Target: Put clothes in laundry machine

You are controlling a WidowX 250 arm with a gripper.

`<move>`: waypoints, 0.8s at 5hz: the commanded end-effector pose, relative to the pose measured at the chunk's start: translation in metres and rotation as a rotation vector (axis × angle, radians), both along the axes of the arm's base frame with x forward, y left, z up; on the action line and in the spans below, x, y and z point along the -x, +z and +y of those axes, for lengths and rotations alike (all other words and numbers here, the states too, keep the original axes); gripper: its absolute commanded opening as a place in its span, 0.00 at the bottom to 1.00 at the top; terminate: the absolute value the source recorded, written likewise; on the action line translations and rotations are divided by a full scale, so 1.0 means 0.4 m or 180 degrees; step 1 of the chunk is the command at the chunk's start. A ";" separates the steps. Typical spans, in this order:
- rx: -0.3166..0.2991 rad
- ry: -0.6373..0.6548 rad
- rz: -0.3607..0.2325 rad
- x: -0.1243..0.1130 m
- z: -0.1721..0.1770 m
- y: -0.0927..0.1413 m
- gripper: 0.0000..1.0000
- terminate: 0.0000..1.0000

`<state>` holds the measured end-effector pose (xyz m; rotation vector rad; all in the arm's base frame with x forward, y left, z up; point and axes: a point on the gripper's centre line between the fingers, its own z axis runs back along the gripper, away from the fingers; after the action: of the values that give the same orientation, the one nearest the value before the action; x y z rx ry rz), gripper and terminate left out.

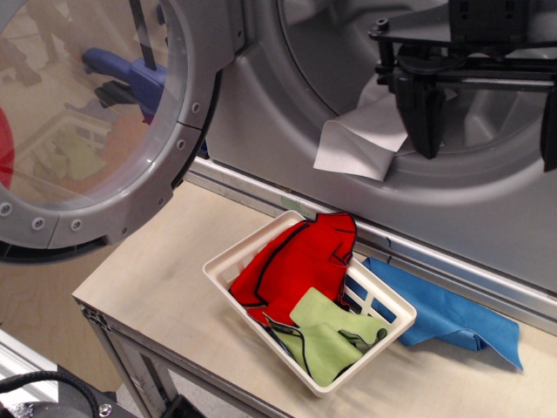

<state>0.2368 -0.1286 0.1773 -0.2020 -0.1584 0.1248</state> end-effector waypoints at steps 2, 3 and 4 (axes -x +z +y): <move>-0.0016 -0.0263 0.0096 0.007 0.053 -0.027 1.00 0.00; -0.0065 -0.0667 0.0092 0.005 0.123 -0.051 1.00 0.00; -0.0018 -0.1055 0.0104 -0.006 0.183 -0.092 1.00 0.00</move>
<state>0.2330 -0.0555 0.1306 -0.2170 -0.0676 -0.2133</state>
